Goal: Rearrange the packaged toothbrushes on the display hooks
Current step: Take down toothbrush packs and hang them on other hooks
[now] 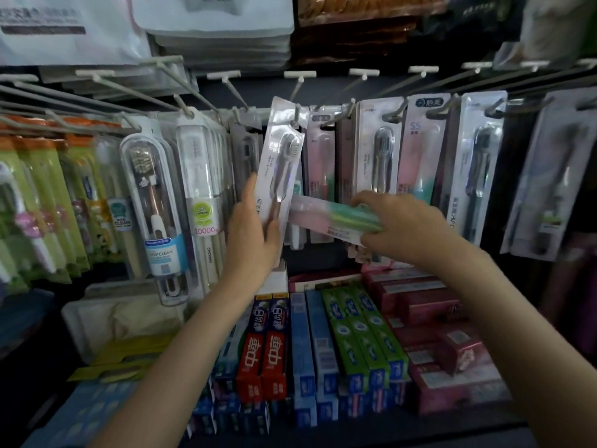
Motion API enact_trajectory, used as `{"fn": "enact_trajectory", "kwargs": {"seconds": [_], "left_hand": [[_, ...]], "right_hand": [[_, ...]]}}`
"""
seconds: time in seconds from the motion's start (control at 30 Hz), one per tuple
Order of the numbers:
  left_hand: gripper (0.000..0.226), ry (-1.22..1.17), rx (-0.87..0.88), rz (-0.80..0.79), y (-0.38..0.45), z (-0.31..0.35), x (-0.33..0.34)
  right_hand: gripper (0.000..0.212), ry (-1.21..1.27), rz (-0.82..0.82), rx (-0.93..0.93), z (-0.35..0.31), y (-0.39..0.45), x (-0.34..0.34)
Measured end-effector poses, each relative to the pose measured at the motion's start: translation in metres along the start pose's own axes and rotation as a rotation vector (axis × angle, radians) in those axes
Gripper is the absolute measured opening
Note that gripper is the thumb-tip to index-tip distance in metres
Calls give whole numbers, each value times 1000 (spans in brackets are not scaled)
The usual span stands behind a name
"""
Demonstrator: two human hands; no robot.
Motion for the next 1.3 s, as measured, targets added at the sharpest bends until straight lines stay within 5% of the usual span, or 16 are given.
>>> {"fn": "enact_trajectory", "kwargs": {"seconds": [0.13, 0.33, 0.73, 0.93, 1.3], "left_hand": [[74, 259, 137, 129, -17, 11, 11], [46, 162, 367, 253, -11, 55, 47], [37, -26, 552, 74, 20, 150, 162], [34, 416, 685, -171, 27, 151, 206], [37, 699, 701, -227, 30, 120, 188]], "right_hand": [[38, 101, -82, 6, 40, -19, -6], [32, 200, -132, 13, 102, -51, -8], [20, 727, 128, 208, 245, -115, -10], [27, 845, 380, 431, 283, -114, 10], [29, 824, 434, 287, 266, -77, 36]]}}
Point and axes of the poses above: each hand's wrist, its own y-axis towards the middle knuckle, its own x-axis out of the palm, z = x × y, the point moved 1 cm from there along y, towards the middle knuckle, and after that the axes turned 12 degrees about x, right-handed, at the moved point
